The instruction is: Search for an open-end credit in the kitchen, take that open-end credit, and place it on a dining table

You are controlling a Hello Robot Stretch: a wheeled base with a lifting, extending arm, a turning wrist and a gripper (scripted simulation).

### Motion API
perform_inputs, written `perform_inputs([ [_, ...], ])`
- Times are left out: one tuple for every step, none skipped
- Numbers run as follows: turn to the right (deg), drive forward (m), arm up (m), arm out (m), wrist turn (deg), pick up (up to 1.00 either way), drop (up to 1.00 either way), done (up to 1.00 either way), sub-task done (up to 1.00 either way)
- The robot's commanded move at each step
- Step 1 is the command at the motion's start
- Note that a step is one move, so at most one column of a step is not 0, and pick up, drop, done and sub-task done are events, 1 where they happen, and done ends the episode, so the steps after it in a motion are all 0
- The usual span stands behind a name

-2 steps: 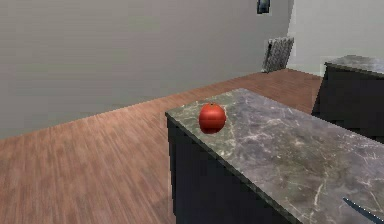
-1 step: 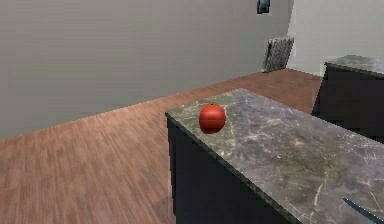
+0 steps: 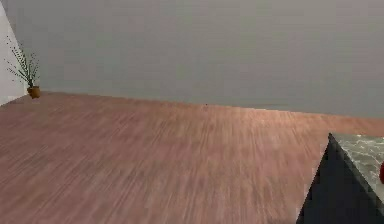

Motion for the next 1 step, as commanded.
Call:
perform_inputs([
  [-45.0,0.0,0.0,0.0,0.0,0.0,0.0,0.0,0.0],
])
